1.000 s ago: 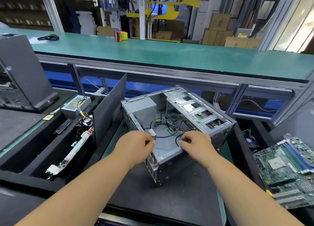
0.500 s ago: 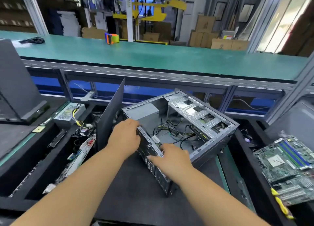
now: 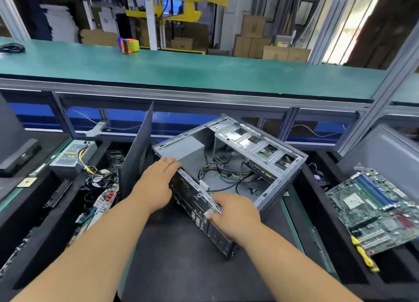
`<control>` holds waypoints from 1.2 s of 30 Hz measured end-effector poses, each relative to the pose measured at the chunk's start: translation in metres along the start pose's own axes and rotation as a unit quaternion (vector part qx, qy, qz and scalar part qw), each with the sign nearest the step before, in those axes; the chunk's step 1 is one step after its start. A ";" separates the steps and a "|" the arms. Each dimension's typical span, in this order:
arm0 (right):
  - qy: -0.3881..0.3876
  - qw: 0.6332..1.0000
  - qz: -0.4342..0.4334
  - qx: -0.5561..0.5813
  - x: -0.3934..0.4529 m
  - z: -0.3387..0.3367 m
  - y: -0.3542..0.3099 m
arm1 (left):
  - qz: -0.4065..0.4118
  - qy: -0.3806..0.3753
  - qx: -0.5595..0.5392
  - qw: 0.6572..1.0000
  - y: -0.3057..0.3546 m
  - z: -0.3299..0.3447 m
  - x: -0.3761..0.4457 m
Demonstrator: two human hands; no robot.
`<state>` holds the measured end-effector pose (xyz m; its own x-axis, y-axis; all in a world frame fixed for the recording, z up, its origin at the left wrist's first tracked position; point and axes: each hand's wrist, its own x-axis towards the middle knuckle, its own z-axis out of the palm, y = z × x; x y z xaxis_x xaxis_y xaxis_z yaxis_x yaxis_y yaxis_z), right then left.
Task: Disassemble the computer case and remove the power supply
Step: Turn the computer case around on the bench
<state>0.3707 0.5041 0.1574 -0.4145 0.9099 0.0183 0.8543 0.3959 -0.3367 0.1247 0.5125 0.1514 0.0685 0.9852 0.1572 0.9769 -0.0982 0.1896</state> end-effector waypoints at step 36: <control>0.012 0.974 -0.216 -0.074 0.001 -0.076 0.173 | -0.122 0.188 -0.047 0.973 0.157 0.014 -0.036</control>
<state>0.5414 0.5830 0.1709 -0.7392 0.6567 0.1495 0.6389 0.7540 -0.1528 0.2785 0.4639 0.1618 -0.2600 0.8618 0.4356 0.9305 0.1030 0.3516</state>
